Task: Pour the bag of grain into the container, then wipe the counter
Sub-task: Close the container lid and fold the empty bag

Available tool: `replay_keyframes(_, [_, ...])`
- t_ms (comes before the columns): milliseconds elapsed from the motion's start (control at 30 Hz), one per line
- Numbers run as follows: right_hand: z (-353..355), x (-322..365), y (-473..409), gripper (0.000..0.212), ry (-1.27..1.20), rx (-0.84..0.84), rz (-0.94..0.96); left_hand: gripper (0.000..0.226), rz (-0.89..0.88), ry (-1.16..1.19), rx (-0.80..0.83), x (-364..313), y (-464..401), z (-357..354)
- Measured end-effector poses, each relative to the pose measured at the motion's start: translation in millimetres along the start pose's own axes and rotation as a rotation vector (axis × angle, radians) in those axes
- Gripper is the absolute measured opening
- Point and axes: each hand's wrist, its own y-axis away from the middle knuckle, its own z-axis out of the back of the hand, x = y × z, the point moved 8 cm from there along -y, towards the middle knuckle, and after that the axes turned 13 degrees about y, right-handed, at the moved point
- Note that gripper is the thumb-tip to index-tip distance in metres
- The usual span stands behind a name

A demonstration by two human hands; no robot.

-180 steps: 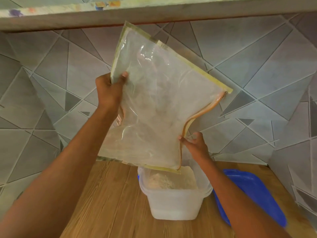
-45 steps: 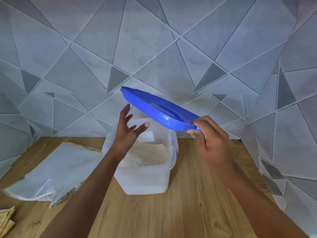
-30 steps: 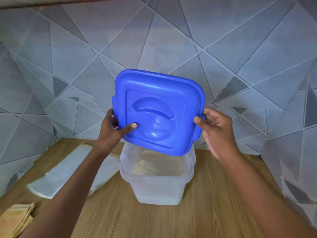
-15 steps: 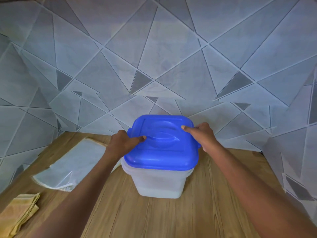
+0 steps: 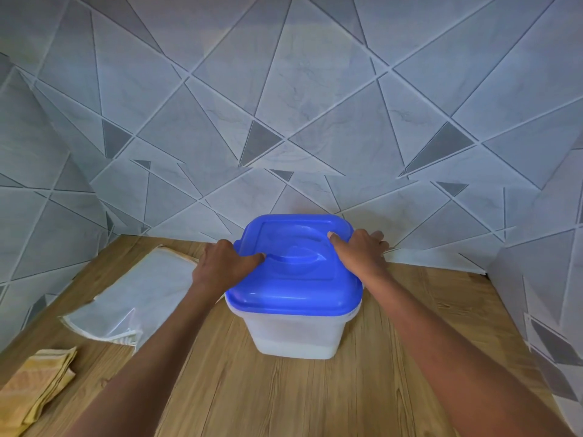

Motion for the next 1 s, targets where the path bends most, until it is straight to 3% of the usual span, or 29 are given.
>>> replay_keyframes(100, [0.2,-3.6,1.9,0.055,0.035,-0.024,0.001,0.089,-0.011,-0.051,0.007,1.0,1.7,-2.2])
replay_keyframes(233, [-16.8,-22.5,3.2,0.089,-0.168,0.056,-0.105,0.079,-0.003,-0.037,-0.002,3.9,4.4,-12.1])
replay_keyframes(333, [-32.8,-36.6,3.2,0.109,-0.407,0.142,-0.194,0.079,0.002,0.243,0.057,11.8,8.1,-29.1])
replay_keyframes(400, [-40.0,-45.3,4.5,0.101,-0.538,0.184,-0.223,0.091,0.002,0.443,0.086,15.9,9.5,-33.4])
replay_keyframes(533, [-50.5,-52.1,7.2,0.083,-0.608,0.241,-0.235,0.1,-0.007,0.489,0.106,19.6,6.2,-32.7])
replay_keyframes(700, [-23.7,-52.1,9.1,0.079,-0.413,-0.01,-0.216,0.106,-0.021,0.474,0.103,20.8,3.8,-33.7])
replay_keyframes(833, [-10.1,-40.8,5.5,0.072,-0.238,-0.162,-0.114,0.095,-0.036,0.469,0.091,17.8,3.0,-33.6])
replay_keyframes(1000, [-21.9,-35.1,-1.0,0.067,-0.207,-0.067,-0.099,0.079,-0.07,0.469,0.063,18.6,3.0,-33.9])
